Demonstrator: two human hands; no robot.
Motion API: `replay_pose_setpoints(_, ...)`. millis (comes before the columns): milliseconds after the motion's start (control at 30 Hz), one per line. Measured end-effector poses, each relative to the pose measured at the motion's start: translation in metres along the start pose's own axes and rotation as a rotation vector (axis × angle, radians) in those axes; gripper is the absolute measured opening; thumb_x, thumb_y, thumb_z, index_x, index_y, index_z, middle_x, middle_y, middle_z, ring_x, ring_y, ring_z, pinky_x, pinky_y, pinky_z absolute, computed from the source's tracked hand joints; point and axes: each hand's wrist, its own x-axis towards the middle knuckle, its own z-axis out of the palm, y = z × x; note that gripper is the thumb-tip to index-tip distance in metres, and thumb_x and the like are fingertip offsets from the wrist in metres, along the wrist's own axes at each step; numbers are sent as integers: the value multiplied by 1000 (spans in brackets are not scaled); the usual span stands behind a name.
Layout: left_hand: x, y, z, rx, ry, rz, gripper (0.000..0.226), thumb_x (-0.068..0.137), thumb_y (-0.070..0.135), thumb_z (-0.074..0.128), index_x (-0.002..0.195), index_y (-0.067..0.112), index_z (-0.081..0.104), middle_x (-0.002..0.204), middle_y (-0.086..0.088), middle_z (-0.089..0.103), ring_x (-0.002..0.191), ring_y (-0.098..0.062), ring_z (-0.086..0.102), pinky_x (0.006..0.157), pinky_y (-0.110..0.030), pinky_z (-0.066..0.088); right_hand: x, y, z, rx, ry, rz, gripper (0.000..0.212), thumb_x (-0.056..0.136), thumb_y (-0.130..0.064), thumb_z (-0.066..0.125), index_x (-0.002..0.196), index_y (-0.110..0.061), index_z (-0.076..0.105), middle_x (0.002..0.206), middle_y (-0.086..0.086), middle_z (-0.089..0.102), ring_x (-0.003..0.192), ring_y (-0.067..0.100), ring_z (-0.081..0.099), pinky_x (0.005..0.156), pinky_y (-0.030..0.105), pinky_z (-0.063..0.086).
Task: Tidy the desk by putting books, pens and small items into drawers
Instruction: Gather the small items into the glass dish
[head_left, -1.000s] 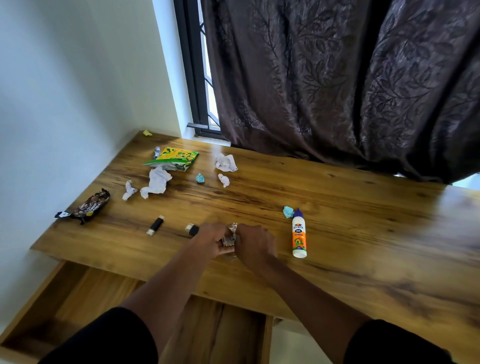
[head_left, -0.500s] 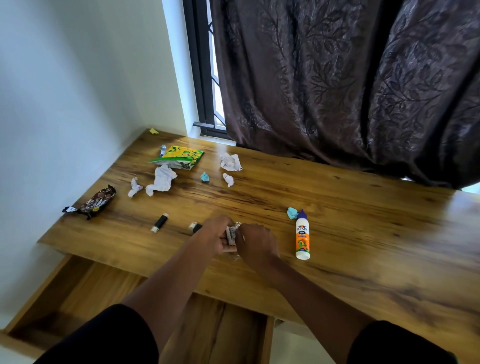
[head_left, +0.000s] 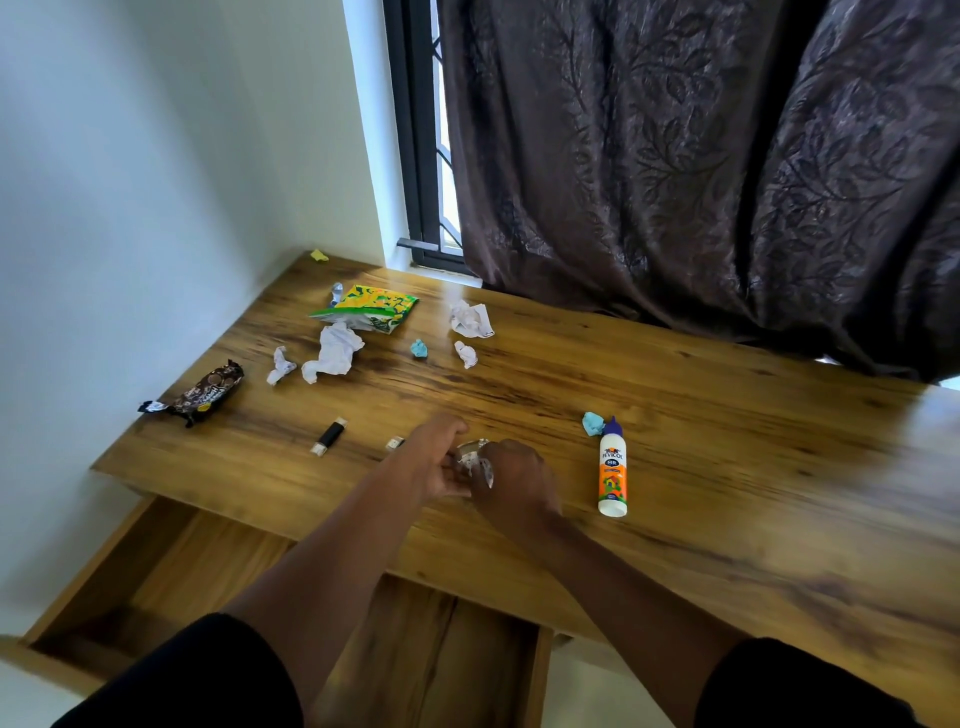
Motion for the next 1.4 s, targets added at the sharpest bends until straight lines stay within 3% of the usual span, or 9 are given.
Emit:
replay_pose_setpoints(167,0,-8,-6,104,46,72,28,97,5,58,121,-9,55,101,-28,68,83,-38,71,60,-45,61,1,6,2,10,-43,-23,21,90,-31,64,108,-20,68,106,0,65,100,20,61,74,33,52)
replay_pose_setpoints(300,11,-20,-11,271,152,190,13,90,-7,66,101,-13,68,89,-28,74,73,-34,76,65,-46,65,3,13,1,56,-64,-44,27,88,-17,68,116,-18,69,113,3,67,106,22,61,85,36,54)
replay_pose_setpoints(367,16,-26,-14,423,221,279,4,87,-6,70,88,-4,74,84,-23,76,67,-29,77,66,-46,65,4,17,-1,82,-77,-71,30,90,-14,66,119,-15,68,115,5,67,106,22,62,88,36,53)
replay_pose_setpoints(500,20,-33,-14,797,347,422,21,73,4,80,77,25,76,69,2,75,59,-15,75,63,-36,65,7,21,0,148,-50,-103,28,88,-17,67,116,-14,69,110,6,69,100,24,65,86,41,54)
replay_pose_setpoints(633,14,-36,-8,1047,378,545,15,78,20,81,86,31,75,85,8,74,81,-13,72,64,-25,53,10,22,0,187,-29,-120,20,89,-14,68,108,-17,68,104,1,69,95,18,63,81,42,55)
replay_pose_setpoints(833,20,-43,-8,1142,397,640,27,78,29,79,105,26,74,108,0,71,97,-20,68,69,-27,44,11,27,6,119,-26,-84,9,86,-17,67,94,-18,66,95,3,66,86,22,62,73,44,55)
replay_pose_setpoints(1000,20,-44,-6,1217,349,674,31,79,33,80,106,21,70,108,-2,60,98,-22,64,71,-30,44,12,27,7,26,-16,-26,7,92,-28,65,97,-24,67,98,-2,68,89,19,64,71,38,56)
replay_pose_setpoints(1233,21,-43,-8,1239,342,724,50,74,37,83,117,19,65,112,-4,64,101,-23,65,73,-29,45,21,22,5,12,-25,40,10,93,-36,65,96,-27,69,89,-7,71,82,15,66,70,35,58)
replay_pose_setpoints(1400,23,-39,-11,1246,309,736,48,68,42,87,108,22,68,107,0,67,103,-20,64,73,-29,45,30,18,5,6,-25,78,12,92,-39,65,95,-28,70,87,-7,70,81,16,66,68,33,57)
